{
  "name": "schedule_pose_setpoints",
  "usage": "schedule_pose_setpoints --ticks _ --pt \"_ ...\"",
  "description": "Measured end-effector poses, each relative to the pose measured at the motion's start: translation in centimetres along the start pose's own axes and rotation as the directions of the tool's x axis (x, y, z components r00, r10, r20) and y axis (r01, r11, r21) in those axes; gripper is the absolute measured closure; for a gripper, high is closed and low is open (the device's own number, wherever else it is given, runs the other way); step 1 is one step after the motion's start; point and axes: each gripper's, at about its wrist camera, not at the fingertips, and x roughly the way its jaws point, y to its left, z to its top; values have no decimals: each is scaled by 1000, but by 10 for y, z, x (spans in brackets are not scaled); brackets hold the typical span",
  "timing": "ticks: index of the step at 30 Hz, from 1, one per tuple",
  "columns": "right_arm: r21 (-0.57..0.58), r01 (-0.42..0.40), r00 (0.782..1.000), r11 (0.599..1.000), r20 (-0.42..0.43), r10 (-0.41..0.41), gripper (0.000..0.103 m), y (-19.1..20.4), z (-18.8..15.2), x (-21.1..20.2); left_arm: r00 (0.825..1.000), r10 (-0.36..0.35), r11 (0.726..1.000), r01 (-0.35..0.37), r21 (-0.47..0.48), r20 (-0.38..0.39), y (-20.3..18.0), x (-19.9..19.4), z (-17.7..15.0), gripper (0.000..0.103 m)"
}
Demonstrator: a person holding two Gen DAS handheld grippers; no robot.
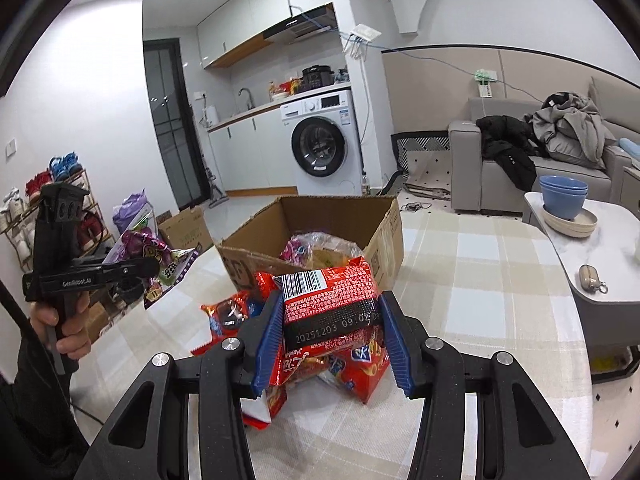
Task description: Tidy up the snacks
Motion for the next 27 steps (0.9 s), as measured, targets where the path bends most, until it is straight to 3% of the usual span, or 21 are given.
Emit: schedule_pose_setpoints --ticks 11,27 --pt "93 36 995 995 86 -44 55 5 15 7 995 30 1000 -30 2 90 -18 -4 27 78" --pt "78 37 989 996 141 -47 55 17 47 44 986 115 993 -116 -1 121 -40 57 67 78"
